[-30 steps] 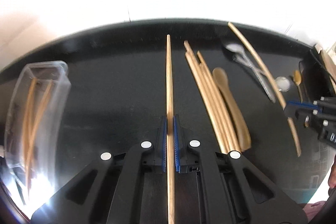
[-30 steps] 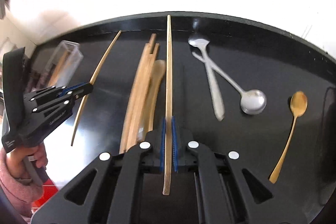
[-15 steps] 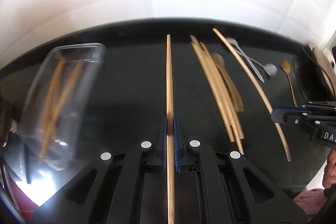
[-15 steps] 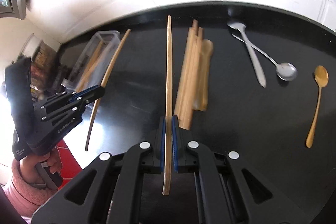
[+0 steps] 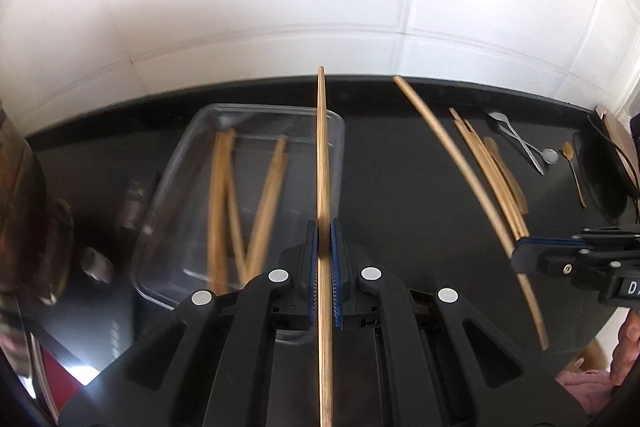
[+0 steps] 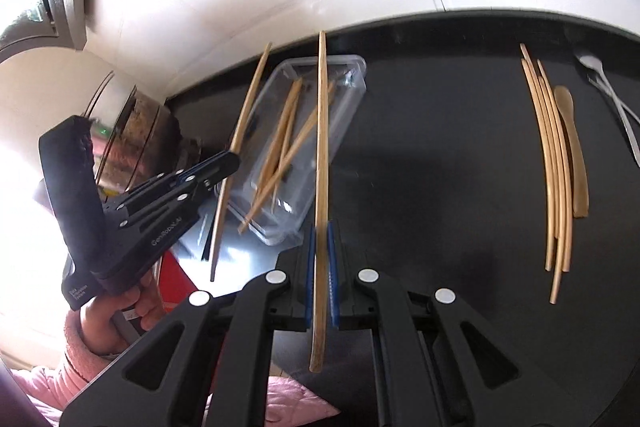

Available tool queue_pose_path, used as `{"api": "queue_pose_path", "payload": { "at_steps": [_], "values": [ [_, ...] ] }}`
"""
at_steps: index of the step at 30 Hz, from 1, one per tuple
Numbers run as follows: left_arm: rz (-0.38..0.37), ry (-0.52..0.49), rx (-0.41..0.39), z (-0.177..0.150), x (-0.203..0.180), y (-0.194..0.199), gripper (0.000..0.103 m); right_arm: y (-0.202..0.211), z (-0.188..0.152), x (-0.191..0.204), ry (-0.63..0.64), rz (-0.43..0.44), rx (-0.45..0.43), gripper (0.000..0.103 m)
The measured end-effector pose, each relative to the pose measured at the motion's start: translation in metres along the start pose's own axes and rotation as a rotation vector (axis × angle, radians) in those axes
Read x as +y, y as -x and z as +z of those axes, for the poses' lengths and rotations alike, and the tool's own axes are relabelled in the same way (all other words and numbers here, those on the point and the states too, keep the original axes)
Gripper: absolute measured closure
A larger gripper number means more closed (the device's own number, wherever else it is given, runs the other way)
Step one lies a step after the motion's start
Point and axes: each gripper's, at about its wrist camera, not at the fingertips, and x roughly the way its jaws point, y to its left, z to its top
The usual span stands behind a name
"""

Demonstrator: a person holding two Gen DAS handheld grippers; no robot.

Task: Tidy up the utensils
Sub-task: 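Carry the chopstick in the left tool over the container while the right tool carries its chopstick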

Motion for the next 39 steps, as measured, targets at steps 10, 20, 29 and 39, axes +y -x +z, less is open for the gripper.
{"api": "queue_pose_path", "payload": {
  "at_steps": [10,20,29,39],
  "values": [
    [-0.012,-0.078,0.000,0.005,0.071,-0.019,0.098,-0.029,-0.008,0.059,-0.008,-0.105,-0.088,0.096],
    [-0.065,-0.058,-0.007,0.003,0.099,-0.030,0.098,-0.054,0.005,0.085,0.029,-0.160,-0.054,0.096],
    [-0.073,-0.026,0.012,0.004,0.120,-0.044,0.098,-0.071,0.008,0.094,0.068,-0.174,-0.019,0.096],
    [-0.098,-0.028,0.036,0.013,0.131,-0.066,0.098,-0.085,0.015,0.092,0.055,-0.186,0.011,0.096]
  ]
}}
